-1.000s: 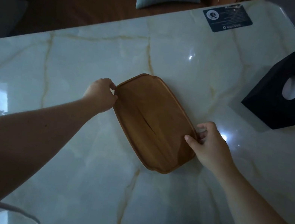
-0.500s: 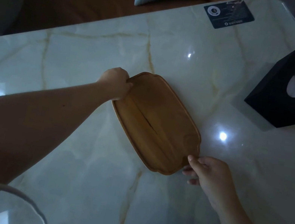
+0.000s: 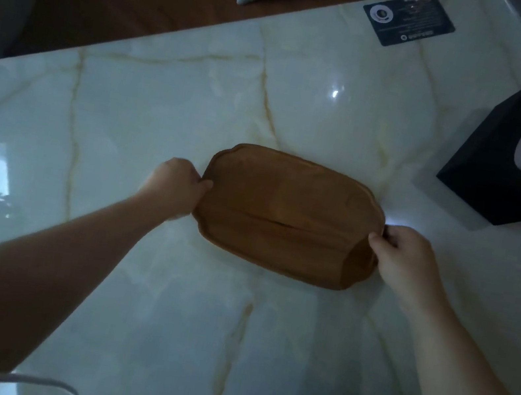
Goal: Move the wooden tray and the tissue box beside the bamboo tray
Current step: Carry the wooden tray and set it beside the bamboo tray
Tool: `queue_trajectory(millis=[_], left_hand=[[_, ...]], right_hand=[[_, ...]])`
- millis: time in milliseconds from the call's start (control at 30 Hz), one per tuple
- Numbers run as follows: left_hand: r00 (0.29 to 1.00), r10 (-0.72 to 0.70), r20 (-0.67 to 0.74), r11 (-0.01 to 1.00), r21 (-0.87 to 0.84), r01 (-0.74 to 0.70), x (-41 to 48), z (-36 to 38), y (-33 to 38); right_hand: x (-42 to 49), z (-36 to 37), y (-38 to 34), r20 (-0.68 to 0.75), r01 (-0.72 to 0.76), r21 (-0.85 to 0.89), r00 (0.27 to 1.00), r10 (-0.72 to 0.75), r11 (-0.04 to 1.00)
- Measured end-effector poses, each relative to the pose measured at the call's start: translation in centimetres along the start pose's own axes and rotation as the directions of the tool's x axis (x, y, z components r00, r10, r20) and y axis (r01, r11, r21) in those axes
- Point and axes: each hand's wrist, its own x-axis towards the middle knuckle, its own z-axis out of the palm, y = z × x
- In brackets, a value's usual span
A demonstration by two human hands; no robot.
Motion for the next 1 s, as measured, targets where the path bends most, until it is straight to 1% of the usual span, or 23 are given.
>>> queue_trajectory(millis=[67,233,300,400,467,567,633,800,900,1000], left_hand=[[0.999,-0.029,0.035,0.998,-0.051,0.031,-1.0,0.2,-0.7],[0.99,-0.062,0.123,0.994,-0.082,0.073,-2.7,0.9,-1.7],[0.988,-0.068,0.135,0.992,-0.097,0.081,-3.0,1.1,-1.9],[0.997,-0.063,0.048,0.989,-0.13,0.069,-3.1,1.5,-2.2],[0.997,-0.075,-0.009,0.982,-0.176,0.072,-3.1,1.9,-2.2],[0.996,-0.085,-0.013,0.971,-0.226,0.08,-3.2,2.4,-1.9],[0.994,-0.106,-0.006,0.952,-0.291,0.1,-3.3,2.5,-1.8],[0.985,-0.172,0.004,0.875,-0.459,0.155,-4.4,1.9,-3.4],[0.978,-0.21,-0.004,0.844,-0.505,0.18,-5.7,0.7,-5.7],[0.963,-0.269,-0.024,0.805,-0.554,0.211,-7.3,-0.9,-9.0]], right_hand=[[1.4,-0.3,-0.8,0.026,0.004,-0.029,1.0,-0.004,1.0],[3.6,-0.6,-2.3,0.065,0.078,-0.112,0.995,-0.071,0.991],[3.8,-0.6,-2.4,0.082,0.104,-0.152,0.992,-0.092,0.983],[3.8,-0.6,-2.2,0.104,0.119,-0.178,0.989,-0.101,0.977],[3.5,-0.6,-2.0,0.087,0.125,-0.213,0.99,-0.108,0.969],[3.1,-0.2,-1.7,0.042,0.108,-0.235,0.994,-0.101,0.966],[3.0,0.1,-1.6,0.018,0.077,-0.2,0.997,-0.075,0.977],[2.5,0.6,-2.0,0.023,0.035,-0.007,0.999,-0.034,0.999],[1.5,1.7,-3.4,0.047,0.05,0.078,0.997,-0.054,0.996],[0.1,3.7,-5.5,0.111,0.079,0.125,0.989,-0.093,0.989]])
